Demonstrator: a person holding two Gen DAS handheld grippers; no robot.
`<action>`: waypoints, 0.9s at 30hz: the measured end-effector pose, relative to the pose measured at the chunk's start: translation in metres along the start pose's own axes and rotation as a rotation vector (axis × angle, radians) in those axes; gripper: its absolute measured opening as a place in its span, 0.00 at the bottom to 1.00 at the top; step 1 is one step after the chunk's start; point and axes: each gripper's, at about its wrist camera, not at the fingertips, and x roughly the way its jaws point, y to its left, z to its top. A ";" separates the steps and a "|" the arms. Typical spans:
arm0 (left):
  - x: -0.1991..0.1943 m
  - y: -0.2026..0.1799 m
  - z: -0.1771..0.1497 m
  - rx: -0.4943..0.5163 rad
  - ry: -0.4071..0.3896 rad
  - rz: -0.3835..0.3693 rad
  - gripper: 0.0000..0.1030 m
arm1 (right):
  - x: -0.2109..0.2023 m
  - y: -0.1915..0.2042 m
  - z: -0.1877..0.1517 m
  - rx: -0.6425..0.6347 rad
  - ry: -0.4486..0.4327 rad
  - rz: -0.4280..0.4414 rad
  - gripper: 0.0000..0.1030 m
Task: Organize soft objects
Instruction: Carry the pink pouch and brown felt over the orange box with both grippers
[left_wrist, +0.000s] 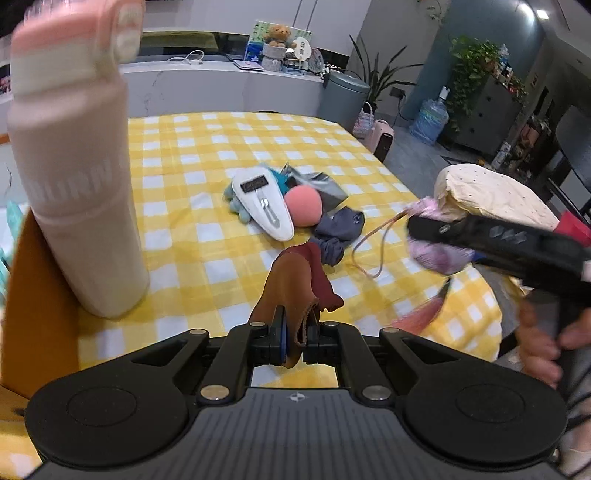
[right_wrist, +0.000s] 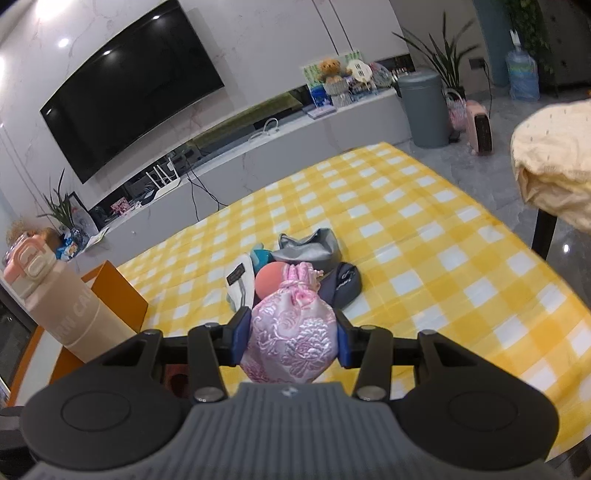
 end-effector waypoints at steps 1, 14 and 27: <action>-0.005 0.000 0.005 0.003 0.002 0.006 0.07 | 0.003 0.000 0.000 0.012 0.009 -0.001 0.44; -0.058 0.011 0.106 -0.047 0.013 -0.111 0.07 | 0.051 0.037 0.050 0.153 0.122 -0.015 0.44; -0.070 0.050 0.181 -0.127 -0.005 0.030 0.07 | 0.132 0.117 0.142 0.176 0.247 -0.014 0.44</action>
